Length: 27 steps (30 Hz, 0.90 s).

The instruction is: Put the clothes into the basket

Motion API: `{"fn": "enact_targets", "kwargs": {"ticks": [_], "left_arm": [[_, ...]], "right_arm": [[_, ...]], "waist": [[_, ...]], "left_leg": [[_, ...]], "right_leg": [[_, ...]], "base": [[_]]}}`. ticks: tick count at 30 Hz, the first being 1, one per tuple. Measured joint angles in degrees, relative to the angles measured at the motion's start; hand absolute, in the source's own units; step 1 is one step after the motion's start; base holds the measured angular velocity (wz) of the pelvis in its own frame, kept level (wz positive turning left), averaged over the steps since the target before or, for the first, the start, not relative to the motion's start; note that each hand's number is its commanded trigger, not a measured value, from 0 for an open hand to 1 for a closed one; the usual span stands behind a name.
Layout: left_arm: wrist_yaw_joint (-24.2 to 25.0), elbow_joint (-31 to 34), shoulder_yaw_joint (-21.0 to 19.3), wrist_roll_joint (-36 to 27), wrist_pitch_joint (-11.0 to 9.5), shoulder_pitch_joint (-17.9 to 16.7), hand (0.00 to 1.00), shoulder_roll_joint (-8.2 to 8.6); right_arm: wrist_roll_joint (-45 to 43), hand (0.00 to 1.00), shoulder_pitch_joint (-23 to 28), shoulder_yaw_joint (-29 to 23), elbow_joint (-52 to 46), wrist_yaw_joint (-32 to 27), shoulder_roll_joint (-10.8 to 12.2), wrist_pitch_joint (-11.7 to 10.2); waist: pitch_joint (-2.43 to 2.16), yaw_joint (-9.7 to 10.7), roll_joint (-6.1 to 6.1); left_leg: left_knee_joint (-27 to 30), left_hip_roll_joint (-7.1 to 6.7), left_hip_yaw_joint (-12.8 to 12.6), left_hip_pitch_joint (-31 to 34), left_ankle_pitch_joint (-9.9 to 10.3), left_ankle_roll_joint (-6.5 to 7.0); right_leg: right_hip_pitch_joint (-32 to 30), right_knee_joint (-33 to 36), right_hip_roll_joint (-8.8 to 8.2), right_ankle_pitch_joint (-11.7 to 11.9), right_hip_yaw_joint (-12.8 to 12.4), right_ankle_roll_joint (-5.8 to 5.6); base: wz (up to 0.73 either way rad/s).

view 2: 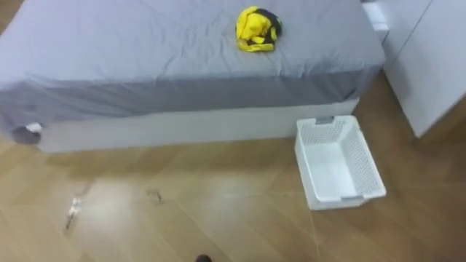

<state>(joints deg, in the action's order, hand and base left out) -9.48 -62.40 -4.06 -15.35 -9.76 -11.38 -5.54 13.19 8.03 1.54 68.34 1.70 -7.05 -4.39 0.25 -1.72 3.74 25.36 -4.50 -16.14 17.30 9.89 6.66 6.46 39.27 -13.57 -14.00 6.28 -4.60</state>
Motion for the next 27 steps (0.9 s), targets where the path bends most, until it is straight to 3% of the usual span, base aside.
{"fn": "enact_targets", "kwargs": {"ticks": [1, 2, 3, 4, 5, 6, 7, 8, 9, 10, 11, 12, 13, 14, 16, 17, 18, 19, 20, 21, 22, 23, 24, 25, 26, 27], "left_arm": [[-0.09, 0.00, 0.33, 0.06, -0.09, 0.17, 0.00, -0.02], [-0.25, 0.09, 1.26, 0.70, -0.10, 0.49, 0.00, -0.01], [-0.26, 0.09, 1.24, 2.16, -0.13, 0.88, 0.00, 0.10], [-0.25, -0.03, 1.30, 2.64, -0.12, 0.89, 0.00, 0.12], [-0.25, 0.00, 1.56, 3.75, -0.11, 1.16, 0.00, 0.12], [-0.17, 0.35, 2.30, 3.98, -0.07, 1.87, 0.00, 0.05], [-0.17, 0.48, 2.63, 4.51, -0.07, 1.94, 0.00, 0.04], [-0.15, 0.53, 3.99, 5.19, -0.07, 2.13, 0.00, -0.20], [-0.07, 0.51, 5.56, 5.41, 0.06, 1.92, 0.00, -0.21], [-0.02, 0.50, 6.22, 5.83, 0.29, 2.08, 0.00, -0.06], [0.02, 0.46, 6.96, 6.90, 0.97, 1.40, 0.00, 0.36], [0.01, 0.46, 7.26, 7.56, 1.02, 0.68, 0.00, 0.36], [-0.04, 0.39, 7.26, 7.48, 1.01, 0.44, 0.00, 0.21], [-0.07, -0.23, 7.54, 7.35, 1.02, -0.21, 0.00, 0.17], [0.00, -0.32, 7.82, 6.96, 0.98, -0.69, 0.00, 0.03], [0.13, -0.21, 7.79, 7.17, 0.92, -0.82, 0.00, -0.12], [0.26, 0.31, 7.39, 7.07, 0.70, -2.03, 0.00, -0.64], [0.31, 0.60, 7.17, 6.96, 0.57, -3.05, 0.00, -1.47], [0.48, 0.24, 6.97, 7.32, 0.82, -4.30, 0.00, -2.89], [0.43, 0.29, 6.15, 7.49, 1.45, -4.84, 0.00, -3.07], [0.40, 0.54, 5.54, 7.50, 1.61, -5.10, 0.00, -3.23], [0.21, 1.11, 4.24, 7.55, 1.84, -5.49, 0.00, -3.32], [-0.11, 1.38, 4.35, 7.48, 2.07, -5.85, 0.00, -3.17], [-0.13, 1.54, 4.37, 7.26, 2.22, -5.95, 0.00, -2.97], [-0.32, 2.09, 4.49, 7.07, 2.34, -5.92, 0.00, -2.56], [-0.59, 3.03, 5.18, 7.02, 2.31, -5.86, 0.00, -2.26]], "right_arm": [[0.51, 0.00, 0.07, -0.21, -0.05, -0.37, 0.03, 0.00], [1.32, 0.00, 0.03, -0.48, -0.68, -1.16, -0.10, -0.02], [1.85, 0.00, -0.24, -0.54, -2.34, -1.63, -0.11, -0.05], [2.26, 0.00, -0.36, -0.50, -2.90, -1.72, -0.08, -0.08], [2.84, 0.00, -0.77, -0.51, -4.69, -1.81, -0.05, -0.27], [3.21, 0.00, -0.86, -0.41, -5.99, -2.26, -0.02, -0.54], [3.21, 0.00, -0.86, -0.32, -6.67, -2.59, 0.04, -0.54], [3.24, 0.00, -0.84, -0.24, -8.18, -3.06, 0.12, -0.53], [3.27, 0.00, -0.93, -0.28, -9.58, -3.83, 0.09, -0.88], [3.27, 0.00, -1.27, -0.35, -9.75, -4.24, 0.02, -1.42], [3.24, 0.00, -1.46, -0.78, -9.75, -5.12, -0.07, -2.53], [3.35, 0.00, -1.86, -0.84, -10.03, -6.18, 0.11, -3.37], [3.38, 0.00, -2.15, -0.83, -10.66, -6.59, 0.19, -3.58], [3.20, 0.00, -2.82, -0.99, -11.94, -7.15, -0.04, -4.33], [3.06, 0.00, -4.02, -1.20, -15.03, -8.64, -0.10, -5.03], [2.91, 0.00, -4.78, -1.54, -17.81, -9.35, -0.14, -4.78], [2.89, 0.00, -4.66, -1.53, -20.73, -9.21, -0.06, -4.77], [2.90, 0.00, -4.69, -1.41, -21.88, -9.22, 0.34, -4.75], [2.88, 0.00, -4.79, -0.79, -24.25, -9.09, 0.00, -4.85], [2.84, 0.00, -5.39, -0.70, -25.46, -9.24, -0.67, -4.74], [2.88, 0.00, -5.42, -0.67, -26.72, -9.57, -0.50, -4.68], [2.52, 0.00, -4.69, -0.52, -30.45, -9.70, -0.17, -4.68], [2.53, 0.00, -4.13, -0.41, -33.34, -9.71, -0.18, -4.72], [2.55, 0.00, -3.93, -0.34, -34.39, -9.86, -0.20, -4.73], [2.54, 0.00, -3.85, 0.14, -35.75, -10.48, -0.16, -4.79], [2.51, 0.00, -3.81, 0.48, -35.86, -10.89, -0.20, -4.80]], "waist": [[-0.14, 0.03, -0.31], [-0.30, -0.24, -1.07], [-0.04, -0.35, -1.93], [-0.11, -0.24, -2.49], [0.12, 0.33, -3.49], [0.13, 0.45, -3.96], [0.25, 0.47, -4.11], [0.35, 0.67, -3.95], [0.30, 0.92, -3.93], [0.39, 1.20, -4.15], [0.30, 1.40, -4.86], [-0.07, 0.98, -5.55], [-0.48, 0.44, -5.46], [-0.47, -0.48, -6.45], [0.38, -0.73, -7.33], [1.29, -0.53, -7.11], [1.11, 0.12, -6.52], [0.09, -0.06, -6.40], [0.03, 0.16, -5.40], [0.01, -0.33, -7.17], [0.13, -0.43, -7.34], [0.32, 0.03, -7.12], [0.35, 0.37, -7.29], [0.35, 0.60, -7.39], [0.37, 1.36, -7.25], [0.56, 2.16, -6.81]], "left_leg": [[-1.36, -0.46, 0.14, -2.20, 0.74, 0.18], [-3.38, -0.61, 1.18, -5.85, 1.97, 0.33], [-5.42, -0.39, 2.31, -9.17, 2.94, 0.03], [-6.30, -0.02, 3.02, -10.69, 3.23, -0.13], [-7.98, 0.57, 5.01, -13.36, 3.75, -0.38], [-8.90, 1.30, 6.44, -15.57, 4.59, -0.71], [-9.38, 1.63, 7.29, -16.58, 4.99, -0.93], [-11.12, 1.92, 8.60, -18.89, 5.42, -1.46], [-13.02, 2.23, 9.42, -21.48, 6.16, -2.11], [-13.64, 2.67, 9.99, -22.71, 6.85, -2.54], [-14.24, 4.29, 10.67, -25.02, 8.08, -3.69], [-14.77, 5.82, 11.58, -26.78, 9.07, -4.91], [-14.50, 6.30, 11.79, -27.07, 9.54, -5.56], [-13.76, 7.37, 11.73, -26.91, 9.91, -7.03], [-14.43, 8.42, 11.72, -27.71, 8.39, -9.60], [-15.20, 8.61, 12.94, -30.24, 6.41, -9.43], [-15.51, 9.12, 15.12, -32.09, 6.40, -9.49], [-14.46, 8.82, 14.47, -32.19, 6.85, -9.91], [-9.98, 9.00, 14.21, -32.33, 10.24, -10.90], [-4.84, 11.33, 13.61, -32.25, 12.41, -11.05], [-1.61, 12.03, 13.49, -31.51, 12.21, -11.29], [5.44, 13.04, 13.13, -28.91, 10.00, -12.36], [11.30, 13.90, 13.16, -26.90, 6.00, -12.63], [13.85, 14.24, 13.23, -26.00, 3.82, -12.66], [18.11, 14.37, 13.13, -23.51, 2.63, -12.65], [20.65, 14.15, 12.83, -20.65, 3.18, -11.85]], "right_leg": [[-1.03, 4.00, -0.47, 4.46, 0.02, 0.11], [-3.94, 9.71, -0.15, 8.28, 0.04, 1.05], [-8.28, 14.30, 1.34, 4.41, 0.92, 2.59], [-10.56, 15.42, 2.46, 2.11, 1.85, 3.73], [-15.06, 15.04, 4.85, -1.57, 3.49, 4.82], [-19.45, 11.56, 6.98, -3.59, 5.19, 5.22], [-21.29, 8.68, 7.90, -3.86, 5.57, 5.27], [-24.34, 1.33, 8.79, -3.60, 5.80, 5.41], [-25.95, -7.86, 8.88, -1.20, 5.97, 5.30], [-26.66, -12.36, 8.86, 2.29, 6.21, 5.63], [-26.88, -18.34, 9.47, 8.96, 6.69, 5.46], [-27.00, -21.71, 10.79, 13.32, 6.58, 6.55], [-26.91, -21.55, 11.24, 14.15, 6.84, 7.53], [-26.07, -20.32, 12.25, 14.46, 8.40, 9.74], [-25.72, -16.92, 12.88, 12.15, 9.04, 10.35], [-29.73, -5.70, 10.88, 10.06, 10.20, 12.05], [-33.79, -1.06, 10.29, 7.66, 11.04, 10.40], [-34.10, -5.00, 10.86, 8.06, 10.67, 10.24], [-33.52, -8.14, 11.36, 10.00, 10.17, 12.26], [-32.25, -6.23, 13.73, 7.07, 10.88, 13.13], [-31.58, -5.98, 14.42, 5.80, 11.26, 13.52], [-30.46, -5.43, 15.29, 3.86, 11.15, 13.88], [-28.64, -6.19, 16.27, 2.77, 10.97, 14.30], [-27.46, -6.99, 16.73, 2.51, 10.79, 14.52], [-25.15, -8.65, 16.87, 1.97, 10.71, 14.67], [-22.83, -10.65, 16.69, 1.75, 10.68, 14.52]], "base": [[0.16], [0.00], [0.00], [0.14], [0.44], [0.51], [0.60], [0.64], [0.66], [0.69], [0.54], [0.40], [0.05], [0.00], [0.04], [0.13], [0.04], [0.04], [-0.22], [-0.21], [-0.26], [-0.17], [-0.13], [-0.03], [0.17], [0.20]]}}
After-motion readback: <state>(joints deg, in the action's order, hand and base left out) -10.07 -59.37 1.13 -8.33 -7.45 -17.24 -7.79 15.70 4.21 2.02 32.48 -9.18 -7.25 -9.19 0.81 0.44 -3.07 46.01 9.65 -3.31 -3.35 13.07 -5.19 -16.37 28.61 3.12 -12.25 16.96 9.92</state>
